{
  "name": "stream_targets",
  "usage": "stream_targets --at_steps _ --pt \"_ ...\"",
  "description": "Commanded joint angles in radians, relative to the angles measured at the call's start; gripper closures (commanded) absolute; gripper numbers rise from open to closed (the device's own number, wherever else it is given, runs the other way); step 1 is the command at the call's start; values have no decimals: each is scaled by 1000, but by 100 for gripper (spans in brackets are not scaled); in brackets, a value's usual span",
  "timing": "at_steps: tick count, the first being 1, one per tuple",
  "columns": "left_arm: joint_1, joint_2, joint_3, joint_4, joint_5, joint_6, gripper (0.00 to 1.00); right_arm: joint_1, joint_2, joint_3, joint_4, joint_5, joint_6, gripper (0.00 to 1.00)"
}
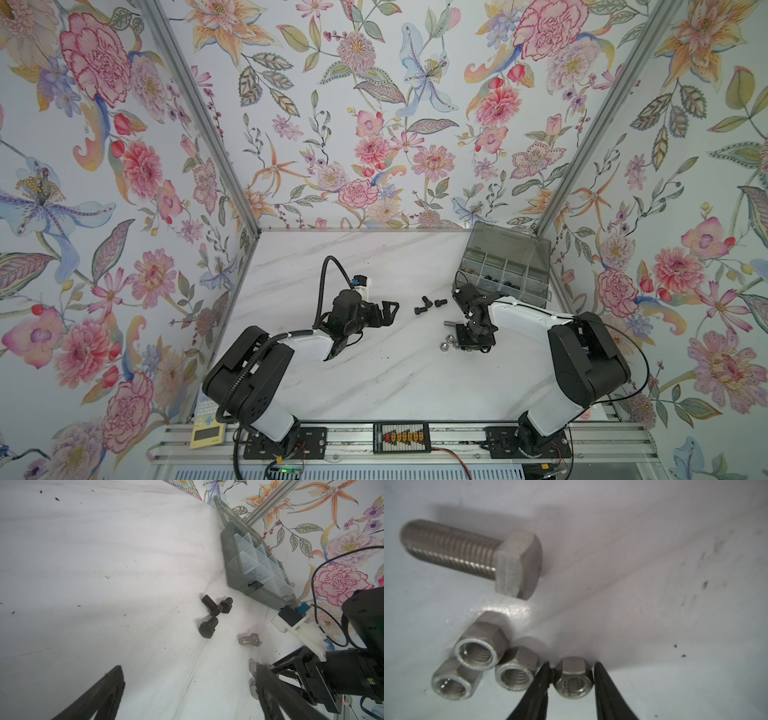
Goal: Sort the screws and nuts into containers
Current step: 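Lower the right gripper onto another silver hex nut and close it, then lift the silver hex nut with the right gripper and carry it to the box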
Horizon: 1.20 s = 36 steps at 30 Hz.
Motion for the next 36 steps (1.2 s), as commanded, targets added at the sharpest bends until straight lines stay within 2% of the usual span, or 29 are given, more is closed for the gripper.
stream_targets --at_steps 1,11,17,27,36 --pt "9 2 4 -3 -3 -6 1 -1 67 -18 59 38 -7 67" --pt "9 2 7 1 6 -6 1 -6 57 -30 59 38 -10 83" --pt "9 -3 7 1 5 -6 1 -22 21 -32 59 33 -11 90" --pt "9 -1 9 4 8 -8 1 -80 -55 -35 58 -2 -28 90" --pt "8 -1 7 8 11 -11 1 -219 -99 -7 58 -39 -75 90"
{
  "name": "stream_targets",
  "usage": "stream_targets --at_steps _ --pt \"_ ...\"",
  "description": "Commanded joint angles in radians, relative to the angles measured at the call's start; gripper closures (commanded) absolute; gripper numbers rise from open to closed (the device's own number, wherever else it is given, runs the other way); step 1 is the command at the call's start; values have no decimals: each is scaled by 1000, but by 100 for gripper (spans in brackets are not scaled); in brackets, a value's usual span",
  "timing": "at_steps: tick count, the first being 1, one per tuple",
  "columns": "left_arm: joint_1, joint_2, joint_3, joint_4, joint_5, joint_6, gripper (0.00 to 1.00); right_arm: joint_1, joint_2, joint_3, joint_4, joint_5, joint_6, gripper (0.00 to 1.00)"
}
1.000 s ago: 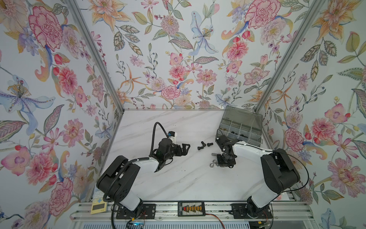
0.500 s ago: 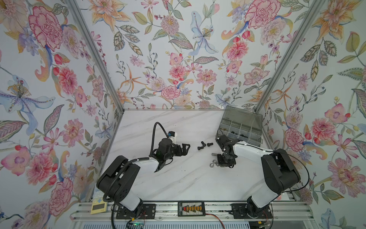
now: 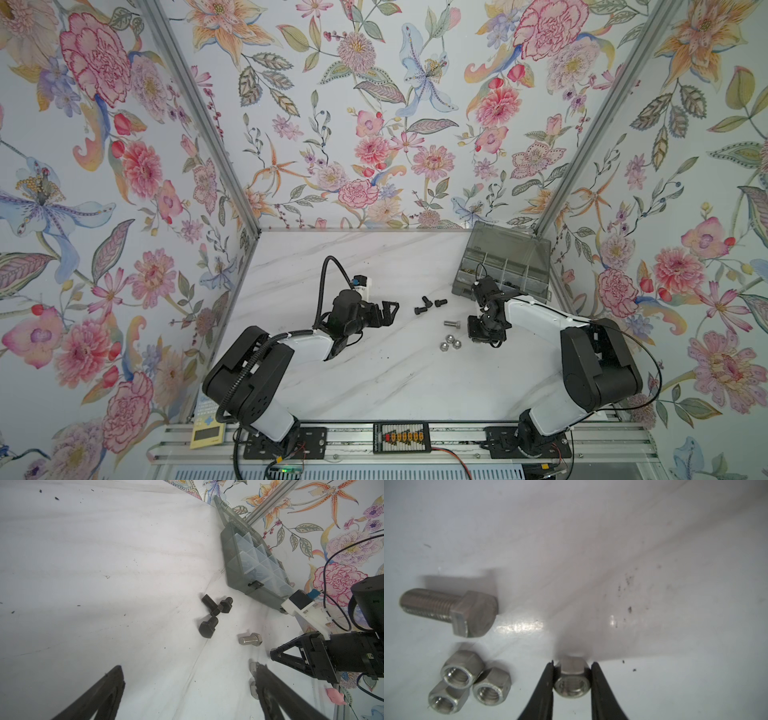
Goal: Sort the screws and nuts into containers
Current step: 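Lift the silver hex nut with the right gripper and carry it to the box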
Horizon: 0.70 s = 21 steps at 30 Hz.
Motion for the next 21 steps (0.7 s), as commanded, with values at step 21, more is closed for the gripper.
stream_targets --at_steps 21 --pt "-12 31 41 26 27 -20 1 -494 203 519 -24 -119 -127 89"
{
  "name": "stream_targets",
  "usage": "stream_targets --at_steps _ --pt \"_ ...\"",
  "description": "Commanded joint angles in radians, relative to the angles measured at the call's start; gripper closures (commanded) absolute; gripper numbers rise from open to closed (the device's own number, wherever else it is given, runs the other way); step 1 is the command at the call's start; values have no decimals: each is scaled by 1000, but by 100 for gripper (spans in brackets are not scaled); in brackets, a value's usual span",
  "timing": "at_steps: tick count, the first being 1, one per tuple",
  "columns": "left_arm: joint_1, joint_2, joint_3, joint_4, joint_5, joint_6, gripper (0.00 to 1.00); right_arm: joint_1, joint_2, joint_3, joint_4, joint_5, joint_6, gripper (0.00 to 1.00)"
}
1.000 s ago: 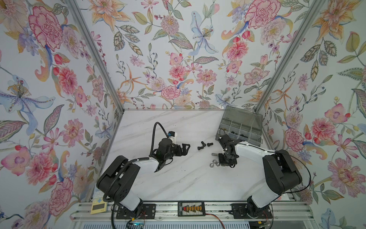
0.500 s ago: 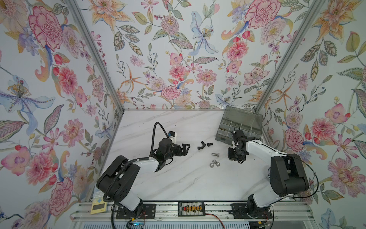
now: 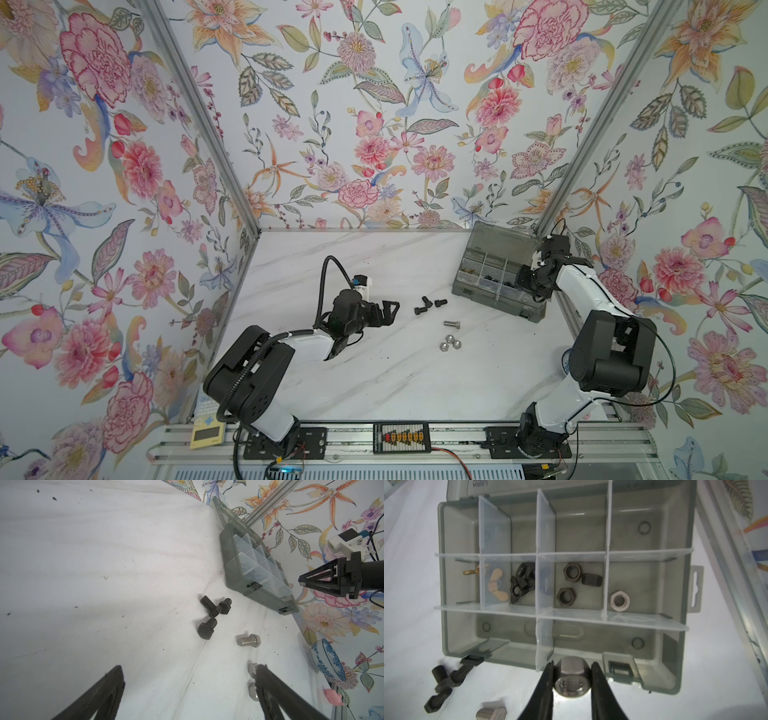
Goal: Sort the screws and nuts into containers
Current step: 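Lower the held silver nut toward a box compartment with the right gripper, then open the right gripper to drop the silver nut into the compartment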
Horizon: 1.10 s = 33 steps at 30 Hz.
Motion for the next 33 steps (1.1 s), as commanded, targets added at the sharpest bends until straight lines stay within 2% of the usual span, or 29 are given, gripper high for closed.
stream_targets --at_steps 1,10,26,33 --pt "-10 21 36 19 25 -9 1 -45 73 80 -26 -6 -15 89" --pt "-15 52 74 20 42 -8 0 -132 212 243 -60 -15 -17 89" --pt "-15 82 107 17 66 -5 1 -108 307 241 -60 9 -19 87" --pt "-15 81 108 16 66 -3 0 -101 317 245 -60 16 -21 75"
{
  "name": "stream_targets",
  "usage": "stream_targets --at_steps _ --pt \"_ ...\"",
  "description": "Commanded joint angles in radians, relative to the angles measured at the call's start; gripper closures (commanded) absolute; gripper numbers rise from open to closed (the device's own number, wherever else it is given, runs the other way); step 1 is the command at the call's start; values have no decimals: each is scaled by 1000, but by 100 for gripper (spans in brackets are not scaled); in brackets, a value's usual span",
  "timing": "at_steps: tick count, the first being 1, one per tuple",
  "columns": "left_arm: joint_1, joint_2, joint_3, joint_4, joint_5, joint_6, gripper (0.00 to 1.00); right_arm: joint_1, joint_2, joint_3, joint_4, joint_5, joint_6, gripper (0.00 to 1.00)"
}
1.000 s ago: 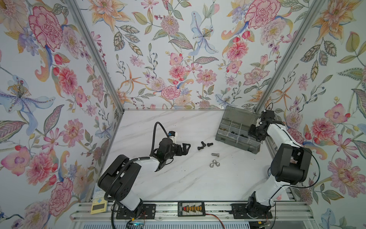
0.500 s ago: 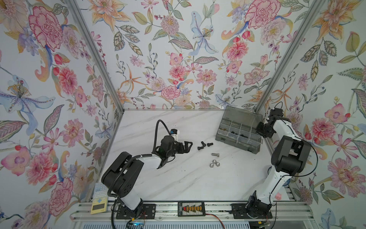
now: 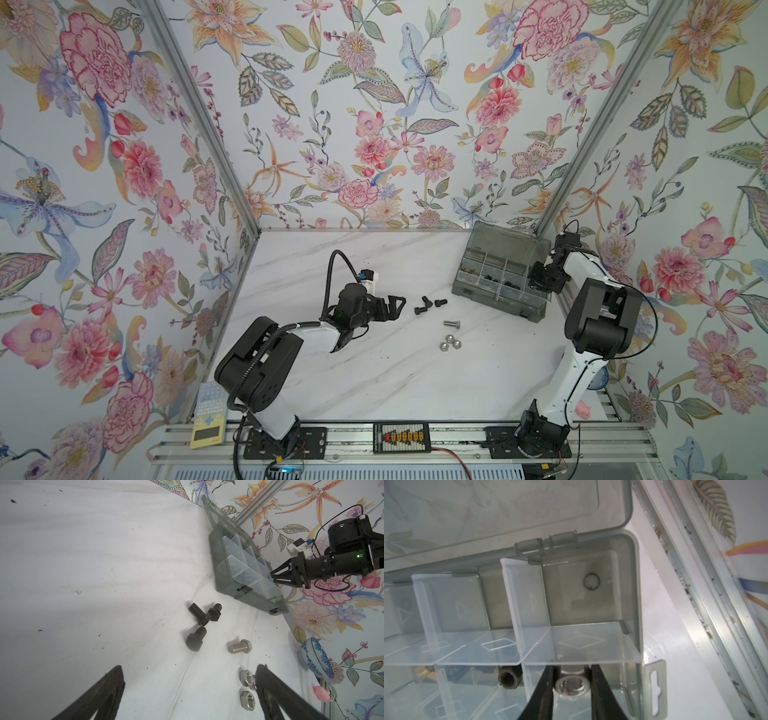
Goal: Sort the screws and nuts into containers
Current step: 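Open the right gripper to drop the silver nut into the compartment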
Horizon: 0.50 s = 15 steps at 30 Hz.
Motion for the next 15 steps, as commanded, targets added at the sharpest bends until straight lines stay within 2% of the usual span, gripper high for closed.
stream_targets --at_steps 1,8,15 --pt "-5 11 27 6 15 -4 1 6 11 16 -25 13 -17 75" --pt "-6 13 34 -2 16 2 1 3 -13 24 -28 5 -24 60" --pt "-5 17 42 -2 21 8 1 5 -97 16 -56 -36 -34 58"
